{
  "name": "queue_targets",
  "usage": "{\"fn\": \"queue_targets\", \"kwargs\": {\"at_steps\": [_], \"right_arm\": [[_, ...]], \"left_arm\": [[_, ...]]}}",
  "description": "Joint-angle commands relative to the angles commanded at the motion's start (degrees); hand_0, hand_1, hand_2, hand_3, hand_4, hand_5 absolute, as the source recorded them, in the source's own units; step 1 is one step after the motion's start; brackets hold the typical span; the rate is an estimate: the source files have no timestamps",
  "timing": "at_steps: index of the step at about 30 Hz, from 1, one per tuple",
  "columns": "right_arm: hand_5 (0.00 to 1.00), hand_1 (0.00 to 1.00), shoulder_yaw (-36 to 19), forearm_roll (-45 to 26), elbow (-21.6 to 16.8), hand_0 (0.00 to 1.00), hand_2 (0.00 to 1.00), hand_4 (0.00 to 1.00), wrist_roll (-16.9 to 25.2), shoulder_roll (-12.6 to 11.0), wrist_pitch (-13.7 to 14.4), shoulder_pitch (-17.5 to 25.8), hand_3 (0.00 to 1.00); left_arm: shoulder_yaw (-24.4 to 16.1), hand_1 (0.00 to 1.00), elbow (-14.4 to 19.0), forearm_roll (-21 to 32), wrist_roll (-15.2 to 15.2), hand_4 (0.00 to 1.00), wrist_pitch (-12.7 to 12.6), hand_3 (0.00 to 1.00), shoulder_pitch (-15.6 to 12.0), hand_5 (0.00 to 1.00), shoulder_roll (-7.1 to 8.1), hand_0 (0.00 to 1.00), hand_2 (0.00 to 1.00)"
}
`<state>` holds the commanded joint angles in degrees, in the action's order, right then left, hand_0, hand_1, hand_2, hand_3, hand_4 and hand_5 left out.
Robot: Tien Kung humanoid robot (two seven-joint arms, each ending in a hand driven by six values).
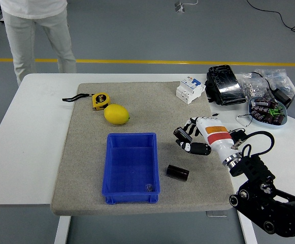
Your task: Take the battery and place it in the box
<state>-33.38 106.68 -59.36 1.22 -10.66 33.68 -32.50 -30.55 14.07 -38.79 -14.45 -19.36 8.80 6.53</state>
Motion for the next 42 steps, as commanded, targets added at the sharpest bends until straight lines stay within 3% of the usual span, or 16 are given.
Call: {"fn": "queue_targets", "kwargs": {"at_steps": [9, 15, 31, 32, 37, 38, 42], "right_arm": [[0.341, 0.326, 3.0, 4.6, -9.5, 0.254, 0.402, 0.799, -0.7, -0.3, -0.4, -2.0, 0.447], [0.336, 0.326, 7.5, 4.7, -12.7, 0.257, 0.404, 0.8, -0.8, -0.1, -1.1, -4.2, 0.449], [0.327, 0.365, 15.7, 0.3, -11.8, 0.28, 0.432, 0.808, -1.5, 3.0, -4.7, -7.1, 0.468], [0.323, 0.412, 16.0, 0.3, -11.7, 0.311, 0.459, 0.812, -1.5, 3.2, -4.9, -7.1, 0.502], [0.323, 0.412, 16.8, 0.2, -11.1, 0.311, 0.459, 0.812, -1.4, 3.5, -5.8, -7.0, 0.502], [0.314, 0.449, 16.8, 0.3, -11.0, 0.347, 0.517, 0.823, -1.4, 3.5, -6.1, -7.1, 0.597], [0.314, 0.449, 16.6, 0.3, -10.6, 0.347, 0.517, 0.823, -1.1, 3.5, -6.1, -7.1, 0.597]], "left_arm": [[0.0, 0.543, 0.0, 0.0, 0.0, 0.634, -0.1, 0.573, 0.0, 0.574, 0.06, 0.56, 0.589], [-0.2, 0.541, -0.1, -0.3, 0.0, 0.635, -0.1, 0.573, -0.1, 0.574, 0.11, 0.558, 0.588], [-0.4, 0.528, -0.1, -0.8, -0.2, 0.635, -0.2, 0.572, -0.3, 0.573, 0.33, 0.556, 0.587], [-0.5, 0.526, -0.1, -0.9, -0.2, 0.635, -0.2, 0.571, -0.3, 0.574, 0.33, 0.552, 0.586], [-0.7, 0.526, -0.1, -1.2, -0.4, 0.635, -0.2, 0.571, -0.4, 0.574, 0.36, 0.552, 0.586], [-0.7, 0.525, -0.1, -1.2, -0.4, 0.636, -0.2, 0.572, -0.5, 0.574, 0.37, 0.552, 0.586], [-0.8, 0.525, -0.1, -1.4, -0.4, 0.636, -0.2, 0.572, -0.6, 0.574, 0.38, 0.552, 0.586]]}}
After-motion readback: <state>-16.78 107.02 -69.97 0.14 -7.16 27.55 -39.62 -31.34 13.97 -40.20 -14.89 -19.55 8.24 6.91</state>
